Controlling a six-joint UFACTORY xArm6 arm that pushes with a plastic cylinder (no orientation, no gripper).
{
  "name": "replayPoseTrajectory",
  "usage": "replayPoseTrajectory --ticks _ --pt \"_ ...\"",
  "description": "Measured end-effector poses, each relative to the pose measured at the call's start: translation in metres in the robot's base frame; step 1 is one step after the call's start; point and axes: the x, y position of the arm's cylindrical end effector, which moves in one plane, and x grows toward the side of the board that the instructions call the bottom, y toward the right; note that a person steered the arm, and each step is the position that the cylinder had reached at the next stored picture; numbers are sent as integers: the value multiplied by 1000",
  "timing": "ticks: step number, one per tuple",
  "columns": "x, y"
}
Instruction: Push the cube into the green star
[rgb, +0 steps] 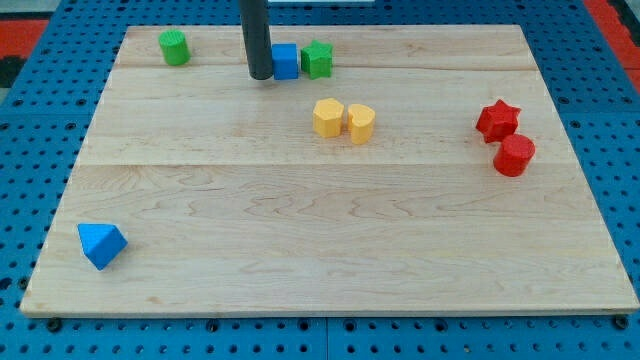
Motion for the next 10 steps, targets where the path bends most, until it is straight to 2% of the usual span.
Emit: replayPoseTrajectory --ticks 5,10 --pt "-17 -21" --pt "-24 42"
